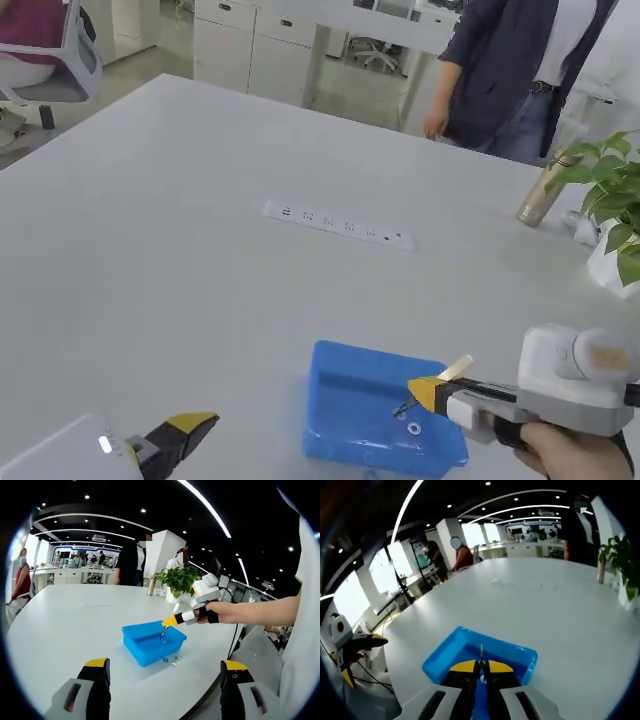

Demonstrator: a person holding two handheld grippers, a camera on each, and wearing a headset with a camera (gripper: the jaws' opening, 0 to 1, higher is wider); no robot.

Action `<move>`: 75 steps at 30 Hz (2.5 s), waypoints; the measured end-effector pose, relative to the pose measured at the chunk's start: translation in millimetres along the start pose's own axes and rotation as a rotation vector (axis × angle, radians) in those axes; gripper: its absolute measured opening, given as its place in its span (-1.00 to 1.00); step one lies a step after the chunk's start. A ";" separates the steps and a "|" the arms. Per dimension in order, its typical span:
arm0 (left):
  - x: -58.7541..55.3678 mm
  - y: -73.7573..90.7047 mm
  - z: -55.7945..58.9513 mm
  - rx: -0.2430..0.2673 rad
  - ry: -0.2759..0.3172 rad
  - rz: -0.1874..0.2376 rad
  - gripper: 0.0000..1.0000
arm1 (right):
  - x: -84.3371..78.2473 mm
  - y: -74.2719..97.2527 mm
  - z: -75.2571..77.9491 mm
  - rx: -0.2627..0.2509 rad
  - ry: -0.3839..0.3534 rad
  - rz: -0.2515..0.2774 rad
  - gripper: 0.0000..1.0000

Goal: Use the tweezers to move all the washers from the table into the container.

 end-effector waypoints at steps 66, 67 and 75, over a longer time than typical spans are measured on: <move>-4.3 -5.0 3.1 -0.024 -0.003 -0.027 0.79 | -13.7 -5.6 0.1 0.002 0.076 -0.090 -0.93; -4.3 -5.0 3.2 -0.025 -0.005 -0.027 0.79 | -13.6 -5.1 -0.1 0.001 0.076 -0.089 -0.93; -4.4 -4.5 2.5 -0.024 -0.001 -0.026 0.77 | -10.9 -2.1 3.2 -0.001 0.062 -0.066 -0.93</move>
Point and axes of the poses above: the centre of the closed fingertips' face, and the gripper's own axes: y roughly backward along the fingers, z roughly to its right, x roughly out of its top, the point moved 2 cm from there along y, roughly backward along the fingers, and after that the axes turned 10 degrees about x, right-handed, at the moved point
